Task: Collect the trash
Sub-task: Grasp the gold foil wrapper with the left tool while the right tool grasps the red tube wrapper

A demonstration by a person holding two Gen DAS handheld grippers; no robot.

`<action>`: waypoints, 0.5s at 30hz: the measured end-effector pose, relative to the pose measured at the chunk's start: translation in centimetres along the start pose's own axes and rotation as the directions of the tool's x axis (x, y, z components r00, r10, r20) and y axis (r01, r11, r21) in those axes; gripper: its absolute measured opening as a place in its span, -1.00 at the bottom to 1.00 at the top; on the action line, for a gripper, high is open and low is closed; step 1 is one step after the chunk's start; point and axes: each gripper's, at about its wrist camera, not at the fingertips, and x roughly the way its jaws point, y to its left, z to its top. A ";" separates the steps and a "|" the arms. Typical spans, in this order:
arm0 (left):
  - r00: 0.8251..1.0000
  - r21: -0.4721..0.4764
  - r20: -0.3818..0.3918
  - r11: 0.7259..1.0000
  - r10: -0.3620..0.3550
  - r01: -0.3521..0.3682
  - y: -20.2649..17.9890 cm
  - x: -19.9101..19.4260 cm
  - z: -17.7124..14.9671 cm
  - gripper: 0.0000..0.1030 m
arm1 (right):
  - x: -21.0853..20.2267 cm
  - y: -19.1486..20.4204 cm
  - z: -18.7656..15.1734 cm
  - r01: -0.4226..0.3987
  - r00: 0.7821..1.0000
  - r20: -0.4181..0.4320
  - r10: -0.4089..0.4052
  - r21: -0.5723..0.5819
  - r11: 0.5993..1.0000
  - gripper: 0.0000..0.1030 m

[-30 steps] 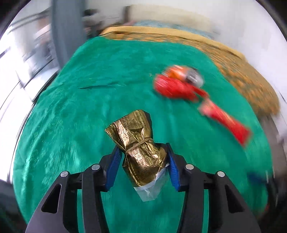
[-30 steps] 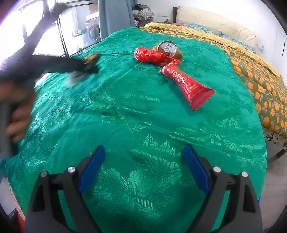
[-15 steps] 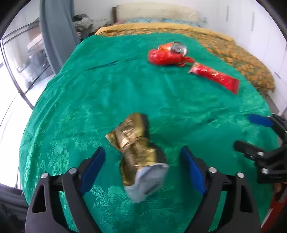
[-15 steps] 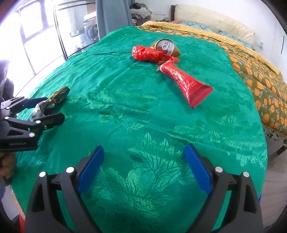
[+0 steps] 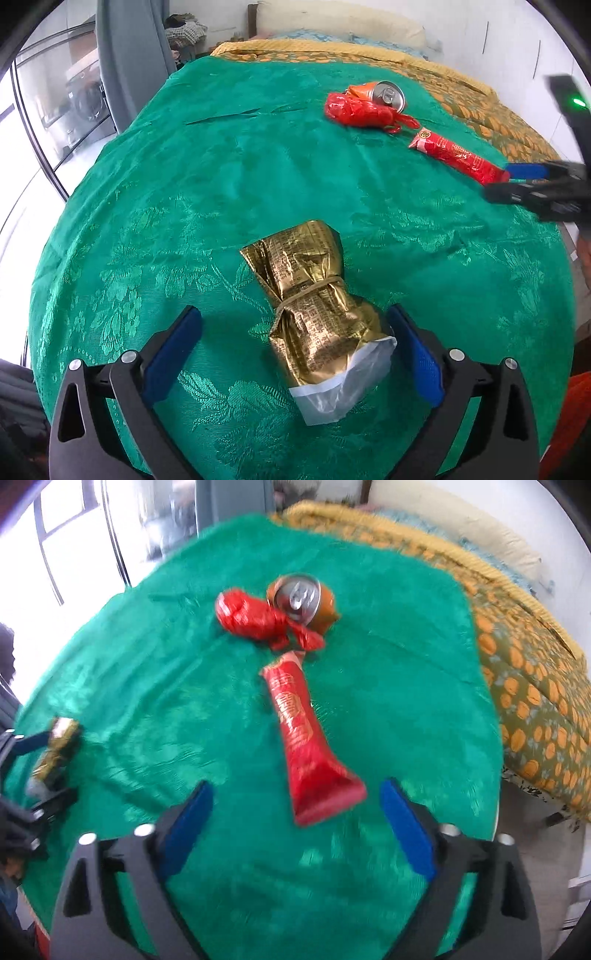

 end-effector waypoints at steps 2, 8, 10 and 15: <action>1.000 0.000 0.000 1.000 -0.001 0.001 0.0 0.0 0.0 0.89 | 1.1 0.3 1.1 0.029 1.000 -0.011 -0.029 -0.015 0.999 0.39; 1.000 0.000 -0.001 1.000 -0.002 0.002 0.0 0.0 0.0 0.89 | 1.4 -0.2 1.6 -0.016 1.000 0.011 0.015 0.087 0.996 -0.63; 1.000 0.000 -0.001 1.000 -0.001 0.001 0.0 0.0 0.1 0.89 | 0.7 0.3 0.8 -0.048 0.999 0.026 0.046 0.101 0.994 -0.65; 1.000 0.000 -0.001 1.000 0.000 0.000 0.0 0.0 0.1 0.89 | -2.1 2.0 -2.4 -0.126 0.991 0.052 0.121 0.107 0.986 -0.66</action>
